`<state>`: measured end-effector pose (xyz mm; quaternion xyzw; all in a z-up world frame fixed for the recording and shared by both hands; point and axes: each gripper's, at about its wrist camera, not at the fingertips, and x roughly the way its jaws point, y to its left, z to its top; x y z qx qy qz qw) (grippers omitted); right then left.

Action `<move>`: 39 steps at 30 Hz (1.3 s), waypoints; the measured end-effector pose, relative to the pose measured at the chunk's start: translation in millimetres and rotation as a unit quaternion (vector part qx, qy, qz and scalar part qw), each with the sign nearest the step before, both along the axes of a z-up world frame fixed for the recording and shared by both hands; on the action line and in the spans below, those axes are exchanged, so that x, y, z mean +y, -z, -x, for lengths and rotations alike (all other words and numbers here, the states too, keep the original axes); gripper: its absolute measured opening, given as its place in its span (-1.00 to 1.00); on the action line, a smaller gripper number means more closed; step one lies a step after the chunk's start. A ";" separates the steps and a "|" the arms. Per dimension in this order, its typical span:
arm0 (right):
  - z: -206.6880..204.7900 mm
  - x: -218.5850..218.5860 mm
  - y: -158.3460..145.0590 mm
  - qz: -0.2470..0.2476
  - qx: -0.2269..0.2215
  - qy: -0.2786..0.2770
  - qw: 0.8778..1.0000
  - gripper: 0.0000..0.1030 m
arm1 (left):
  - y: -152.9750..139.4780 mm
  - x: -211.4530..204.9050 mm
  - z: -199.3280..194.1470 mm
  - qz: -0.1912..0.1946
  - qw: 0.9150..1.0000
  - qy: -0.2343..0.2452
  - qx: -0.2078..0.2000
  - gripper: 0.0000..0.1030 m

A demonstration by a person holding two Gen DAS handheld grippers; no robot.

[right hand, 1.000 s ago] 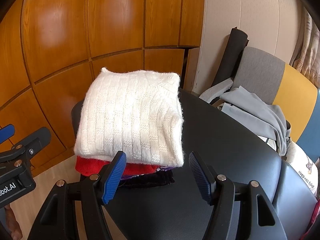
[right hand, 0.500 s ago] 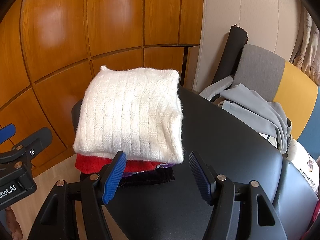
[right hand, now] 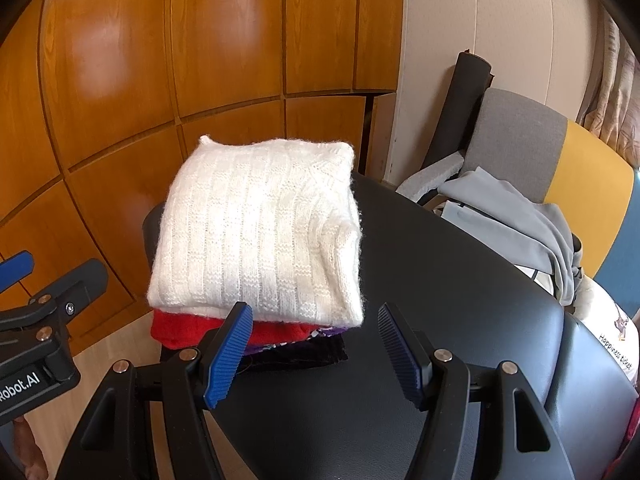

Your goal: Fold clothes

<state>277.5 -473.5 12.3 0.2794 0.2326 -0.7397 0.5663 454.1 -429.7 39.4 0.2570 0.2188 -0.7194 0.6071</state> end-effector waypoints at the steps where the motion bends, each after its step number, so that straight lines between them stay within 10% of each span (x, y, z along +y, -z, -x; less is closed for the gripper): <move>1: 0.1 0.1 0.1 0.000 -0.001 0.000 1.000 0.30 | -0.1 0.6 -0.1 -0.001 1.000 -0.001 0.001 1.00; 39: -4.6 1.1 8.4 -0.014 -0.014 -0.018 1.000 0.30 | -4.9 2.7 -0.1 -0.009 1.000 0.006 0.015 1.00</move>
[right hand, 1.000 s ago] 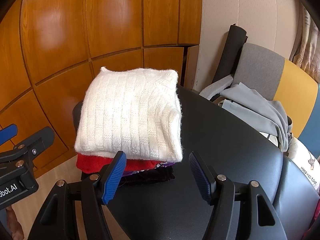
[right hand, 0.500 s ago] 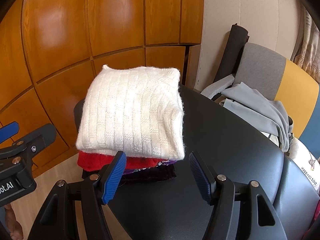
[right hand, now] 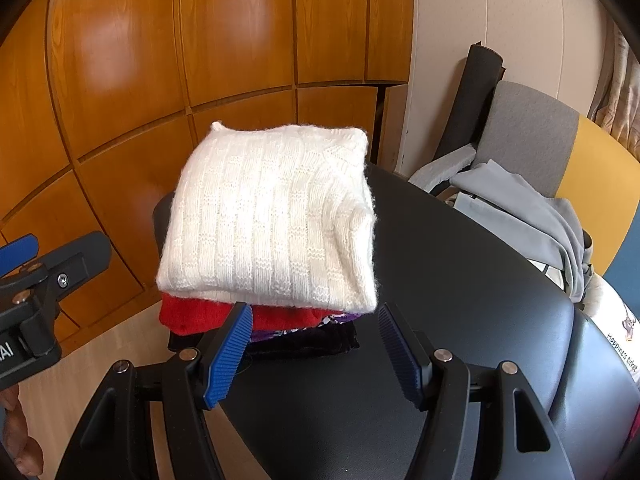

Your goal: Fold clothes

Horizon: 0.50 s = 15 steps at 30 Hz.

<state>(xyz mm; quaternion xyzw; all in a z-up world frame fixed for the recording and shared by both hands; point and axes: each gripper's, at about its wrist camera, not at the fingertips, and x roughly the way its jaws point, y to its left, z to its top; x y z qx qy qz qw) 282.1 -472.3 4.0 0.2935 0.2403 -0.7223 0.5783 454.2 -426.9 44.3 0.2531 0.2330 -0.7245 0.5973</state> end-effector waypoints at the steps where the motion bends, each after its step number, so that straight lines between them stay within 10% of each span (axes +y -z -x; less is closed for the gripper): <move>1: 0.1 0.0 0.3 0.000 0.000 0.000 1.000 0.30 | -0.2 0.1 -0.1 0.000 1.000 0.001 0.001 1.00; 15: -0.1 0.4 5.8 -0.006 -0.003 -0.006 1.000 0.30 | -7.7 6.2 4.1 0.008 1.000 0.025 0.015 1.00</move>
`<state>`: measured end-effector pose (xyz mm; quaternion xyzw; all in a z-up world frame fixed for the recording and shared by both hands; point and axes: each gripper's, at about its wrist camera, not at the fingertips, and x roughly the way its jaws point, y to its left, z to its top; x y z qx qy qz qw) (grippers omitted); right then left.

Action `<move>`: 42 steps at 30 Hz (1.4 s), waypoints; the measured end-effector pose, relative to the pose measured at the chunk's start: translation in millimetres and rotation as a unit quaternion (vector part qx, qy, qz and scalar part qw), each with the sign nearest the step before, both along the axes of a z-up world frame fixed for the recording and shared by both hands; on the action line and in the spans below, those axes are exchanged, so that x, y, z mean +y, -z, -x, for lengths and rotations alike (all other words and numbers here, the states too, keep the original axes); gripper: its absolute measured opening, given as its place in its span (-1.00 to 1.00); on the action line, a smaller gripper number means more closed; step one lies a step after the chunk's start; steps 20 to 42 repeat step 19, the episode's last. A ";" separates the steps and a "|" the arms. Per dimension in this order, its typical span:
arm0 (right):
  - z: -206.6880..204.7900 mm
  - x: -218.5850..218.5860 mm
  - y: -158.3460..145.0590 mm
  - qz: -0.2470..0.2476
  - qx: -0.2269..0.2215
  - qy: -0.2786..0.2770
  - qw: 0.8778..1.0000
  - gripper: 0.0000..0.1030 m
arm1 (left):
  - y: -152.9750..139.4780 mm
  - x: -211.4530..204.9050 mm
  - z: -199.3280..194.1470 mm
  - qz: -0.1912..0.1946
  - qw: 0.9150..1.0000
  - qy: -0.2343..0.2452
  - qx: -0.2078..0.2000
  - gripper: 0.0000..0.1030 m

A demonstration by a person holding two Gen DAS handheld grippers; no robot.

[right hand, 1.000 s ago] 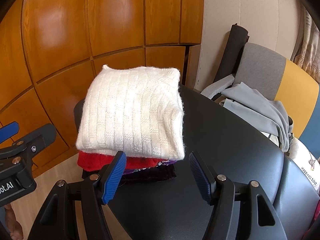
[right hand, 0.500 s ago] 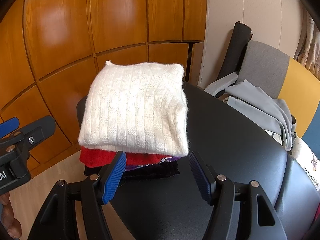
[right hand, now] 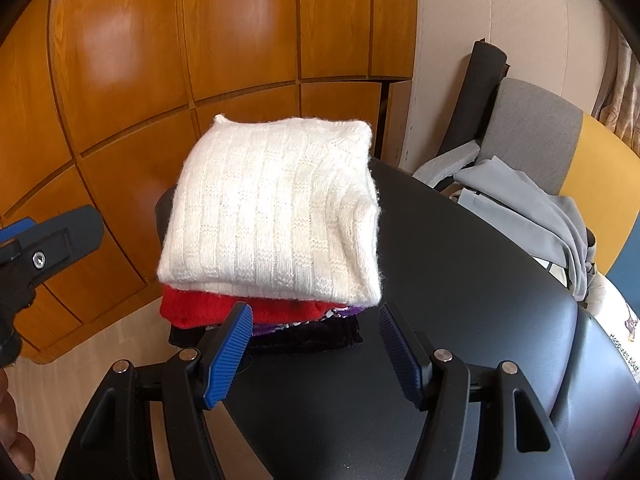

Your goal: Fold clothes

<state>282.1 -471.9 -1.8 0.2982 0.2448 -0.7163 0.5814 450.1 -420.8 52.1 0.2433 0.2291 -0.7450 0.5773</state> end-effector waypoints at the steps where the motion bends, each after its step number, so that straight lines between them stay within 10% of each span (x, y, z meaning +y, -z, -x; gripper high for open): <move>1: 0.2 0.1 0.2 0.000 -0.001 0.000 1.000 0.30 | 0.2 0.7 0.5 0.001 1.000 0.001 -0.001 1.00; 42: 2.0 -2.8 -2.9 0.003 -0.012 0.000 1.000 0.30 | 1.9 -0.4 -2.1 -0.004 1.000 -0.002 0.007 0.99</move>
